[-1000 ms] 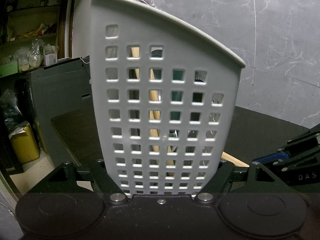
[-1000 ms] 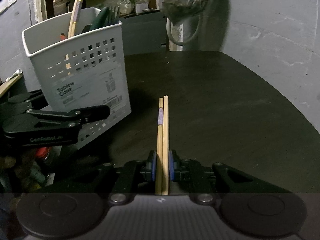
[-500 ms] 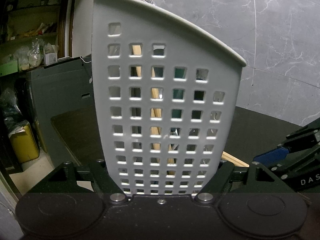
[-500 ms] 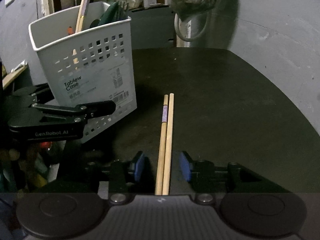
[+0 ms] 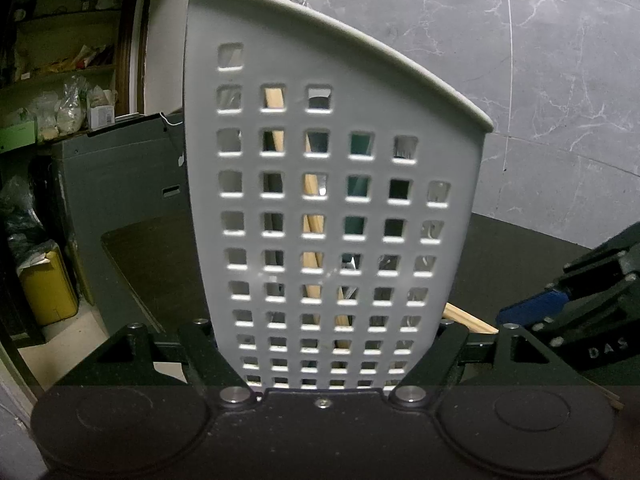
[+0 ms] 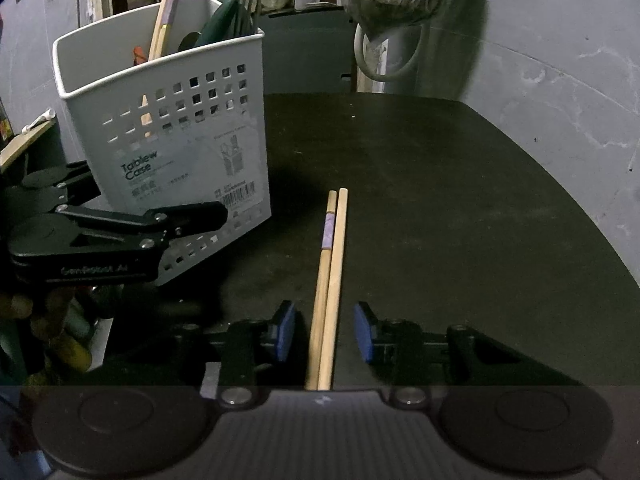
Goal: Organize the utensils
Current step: 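Regrip the chopsticks together and slide them toward the caddy with the right gripper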
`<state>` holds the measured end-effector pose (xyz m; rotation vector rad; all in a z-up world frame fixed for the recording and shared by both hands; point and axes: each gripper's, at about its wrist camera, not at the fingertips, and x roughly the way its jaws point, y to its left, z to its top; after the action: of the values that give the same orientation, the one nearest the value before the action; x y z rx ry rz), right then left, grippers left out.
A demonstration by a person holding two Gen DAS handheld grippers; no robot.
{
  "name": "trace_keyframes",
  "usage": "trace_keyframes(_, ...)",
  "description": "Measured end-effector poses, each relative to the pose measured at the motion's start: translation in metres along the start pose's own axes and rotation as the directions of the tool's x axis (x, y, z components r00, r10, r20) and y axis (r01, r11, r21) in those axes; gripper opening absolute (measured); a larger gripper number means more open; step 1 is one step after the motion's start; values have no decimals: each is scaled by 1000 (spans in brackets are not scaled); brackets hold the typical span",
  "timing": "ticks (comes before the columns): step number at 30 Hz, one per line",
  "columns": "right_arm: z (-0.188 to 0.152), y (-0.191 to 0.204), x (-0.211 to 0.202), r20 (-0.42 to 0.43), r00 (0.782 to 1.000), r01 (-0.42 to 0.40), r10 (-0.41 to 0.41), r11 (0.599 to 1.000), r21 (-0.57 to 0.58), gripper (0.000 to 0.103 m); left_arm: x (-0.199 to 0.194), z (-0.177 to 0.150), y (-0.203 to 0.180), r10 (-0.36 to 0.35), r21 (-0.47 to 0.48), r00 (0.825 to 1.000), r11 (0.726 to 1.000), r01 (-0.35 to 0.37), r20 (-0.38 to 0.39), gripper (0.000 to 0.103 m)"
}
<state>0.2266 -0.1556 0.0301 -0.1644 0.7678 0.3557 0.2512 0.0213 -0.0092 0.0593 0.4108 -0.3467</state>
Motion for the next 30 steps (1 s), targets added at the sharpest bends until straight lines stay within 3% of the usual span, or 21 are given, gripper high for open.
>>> trace_keyframes(7,17,-4,13,-23,1000,-9,9,1000,-6,38,0,0,0,0,-1,1000,1000,0,1,78)
trace_keyframes(12,28,-8,22,-43,999,-9,9,1000,10,49,0,0,2,-3,-3,1000,1000,3,2,78)
trace_keyframes(24,43,-9,28,-112,993,-35,33,999,-15,47,0,-1,3,-6,-4,1000,1000,6,3,78)
trace_keyframes(27,48,-11,30,-129,991,-44,41,999,-19,44,1,-1,3,-5,-4,1000,1000,5,3,78)
trace_keyframes(29,51,-13,30,-141,989,-52,48,998,-24,35,0,-1,3,-5,-5,1000,1000,5,3,78)
trace_keyframes(30,53,-14,31,-149,988,-56,52,998,-23,21,0,-1,4,-5,-5,1000,1000,5,3,78)
